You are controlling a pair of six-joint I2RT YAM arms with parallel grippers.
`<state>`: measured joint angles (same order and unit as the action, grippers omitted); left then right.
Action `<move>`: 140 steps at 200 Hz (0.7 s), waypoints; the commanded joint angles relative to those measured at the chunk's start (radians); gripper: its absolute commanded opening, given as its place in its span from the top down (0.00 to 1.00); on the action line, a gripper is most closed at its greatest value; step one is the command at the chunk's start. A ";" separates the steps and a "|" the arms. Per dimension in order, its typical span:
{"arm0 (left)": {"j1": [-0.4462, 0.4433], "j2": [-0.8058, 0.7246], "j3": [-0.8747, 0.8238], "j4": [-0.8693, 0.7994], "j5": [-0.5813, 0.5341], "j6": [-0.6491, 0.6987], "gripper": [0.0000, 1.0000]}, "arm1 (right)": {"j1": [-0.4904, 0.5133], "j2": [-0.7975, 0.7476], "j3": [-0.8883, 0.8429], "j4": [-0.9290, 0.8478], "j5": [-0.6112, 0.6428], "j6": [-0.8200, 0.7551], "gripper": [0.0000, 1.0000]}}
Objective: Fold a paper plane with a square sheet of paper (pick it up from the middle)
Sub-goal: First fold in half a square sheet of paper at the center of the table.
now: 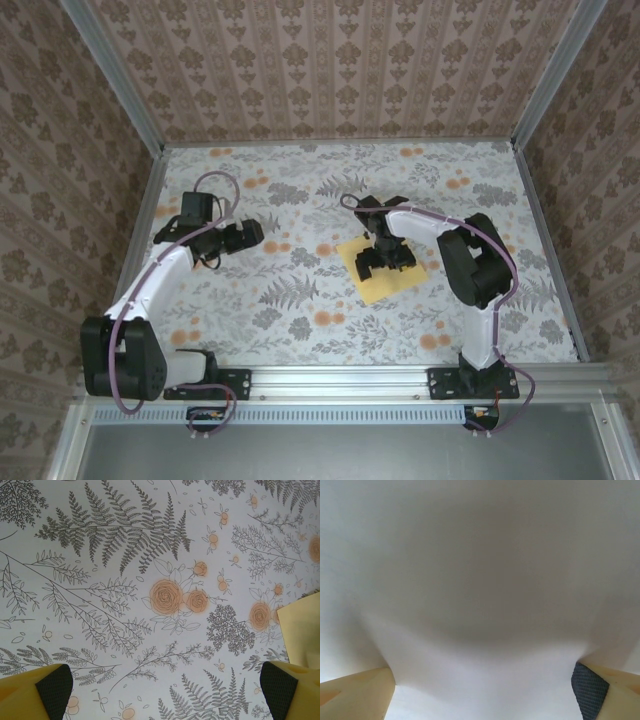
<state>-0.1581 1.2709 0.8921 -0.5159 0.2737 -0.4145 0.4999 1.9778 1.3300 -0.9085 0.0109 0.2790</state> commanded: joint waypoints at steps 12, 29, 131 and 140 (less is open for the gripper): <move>-0.015 0.010 0.036 -0.019 -0.005 -0.021 0.00 | 0.000 0.074 -0.026 0.007 0.062 0.020 0.10; -0.026 0.014 0.030 -0.009 -0.002 -0.032 0.00 | 0.000 0.065 -0.028 0.009 0.073 0.034 0.14; -0.235 0.131 -0.061 0.286 0.127 -0.276 0.10 | 0.000 -0.194 -0.185 0.333 -0.493 0.202 0.66; -0.257 0.145 -0.074 0.341 0.140 -0.309 0.11 | 0.000 -0.214 -0.212 0.410 -0.592 0.235 0.67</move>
<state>-0.3668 1.3808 0.8562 -0.3405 0.3435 -0.5957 0.4988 1.8297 1.1717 -0.6888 -0.2699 0.4286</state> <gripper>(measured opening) 0.905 0.339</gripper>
